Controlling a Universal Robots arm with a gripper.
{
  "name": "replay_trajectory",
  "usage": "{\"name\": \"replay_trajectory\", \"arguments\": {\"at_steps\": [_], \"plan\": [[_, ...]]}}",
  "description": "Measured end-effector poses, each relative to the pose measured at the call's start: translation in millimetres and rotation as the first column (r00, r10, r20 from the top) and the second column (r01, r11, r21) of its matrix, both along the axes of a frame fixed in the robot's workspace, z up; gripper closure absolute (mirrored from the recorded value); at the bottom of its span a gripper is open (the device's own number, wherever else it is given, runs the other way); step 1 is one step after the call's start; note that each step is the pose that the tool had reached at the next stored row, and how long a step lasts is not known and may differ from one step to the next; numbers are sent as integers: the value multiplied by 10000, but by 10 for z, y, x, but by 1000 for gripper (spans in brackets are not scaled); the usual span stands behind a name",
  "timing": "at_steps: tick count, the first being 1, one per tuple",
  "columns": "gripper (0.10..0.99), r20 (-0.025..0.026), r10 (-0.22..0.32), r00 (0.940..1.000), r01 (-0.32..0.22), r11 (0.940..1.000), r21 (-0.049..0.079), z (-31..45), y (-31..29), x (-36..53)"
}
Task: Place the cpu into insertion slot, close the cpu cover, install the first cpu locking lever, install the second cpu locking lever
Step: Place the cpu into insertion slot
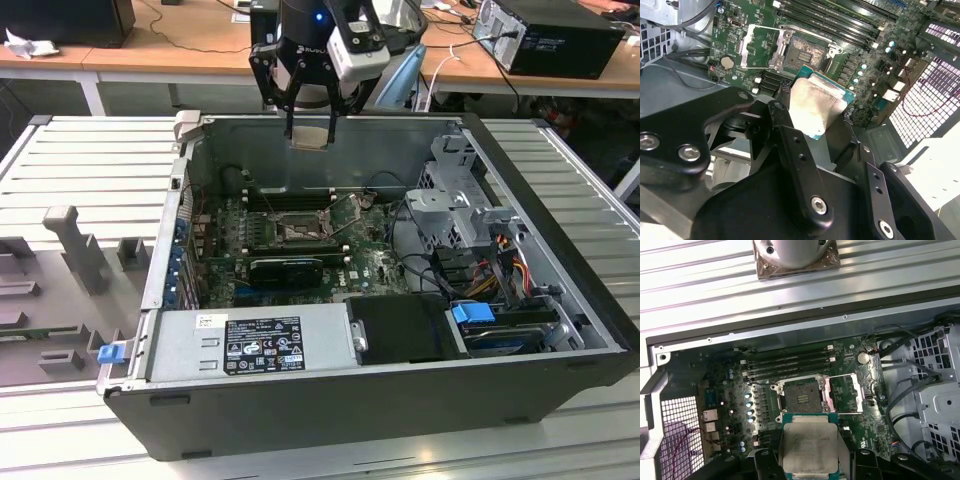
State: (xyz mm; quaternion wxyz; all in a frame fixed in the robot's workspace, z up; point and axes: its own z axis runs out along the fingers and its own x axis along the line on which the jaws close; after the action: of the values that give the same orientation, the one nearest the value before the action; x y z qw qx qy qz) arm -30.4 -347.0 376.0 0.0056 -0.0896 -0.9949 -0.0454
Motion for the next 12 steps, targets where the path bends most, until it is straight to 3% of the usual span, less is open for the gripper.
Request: {"name": "replay_trajectory", "arguments": {"at_steps": [12], "plan": [[557, -1, -287, 9996, 287, 9996, 0, 0, 0, 0]]}}
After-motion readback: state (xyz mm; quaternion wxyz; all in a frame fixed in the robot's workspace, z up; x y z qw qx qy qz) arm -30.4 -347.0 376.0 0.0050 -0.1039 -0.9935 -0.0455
